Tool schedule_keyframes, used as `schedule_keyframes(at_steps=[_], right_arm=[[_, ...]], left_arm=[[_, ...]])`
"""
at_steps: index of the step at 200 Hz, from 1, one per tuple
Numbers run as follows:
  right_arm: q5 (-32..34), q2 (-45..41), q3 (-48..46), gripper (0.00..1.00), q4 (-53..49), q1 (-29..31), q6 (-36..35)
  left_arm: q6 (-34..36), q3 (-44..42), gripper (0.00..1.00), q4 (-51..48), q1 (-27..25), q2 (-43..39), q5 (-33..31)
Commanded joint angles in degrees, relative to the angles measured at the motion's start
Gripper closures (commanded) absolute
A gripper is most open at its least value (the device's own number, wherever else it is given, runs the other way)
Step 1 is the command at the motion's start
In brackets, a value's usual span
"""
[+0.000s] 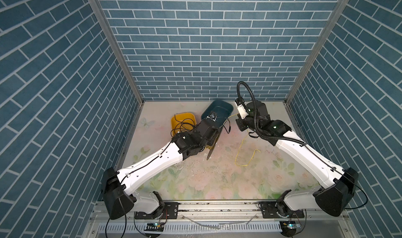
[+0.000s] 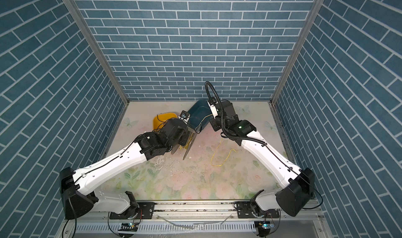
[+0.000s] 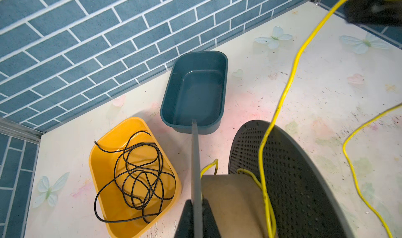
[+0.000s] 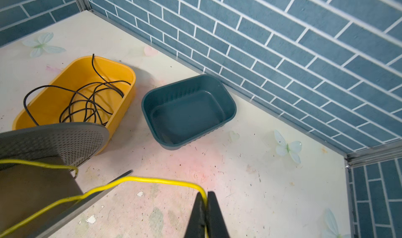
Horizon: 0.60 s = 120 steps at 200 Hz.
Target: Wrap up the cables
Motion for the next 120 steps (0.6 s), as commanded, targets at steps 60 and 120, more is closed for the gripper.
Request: schedule_keyframes(at_steps=[60, 120], right_arm=[[-15.37, 7.45, -6.74, 1.0, 9.78, -8.54, 6.91], [-27.22, 11.53, -11.08, 1.0, 13.64, -8.67, 11.35]], left_arm=[[-0.28, -0.38, 1.0, -4.41, 1.84, -7.03, 6.44], [-2.7, -1.58, 1.0, -1.59, 5.3, -9.86, 10.79]])
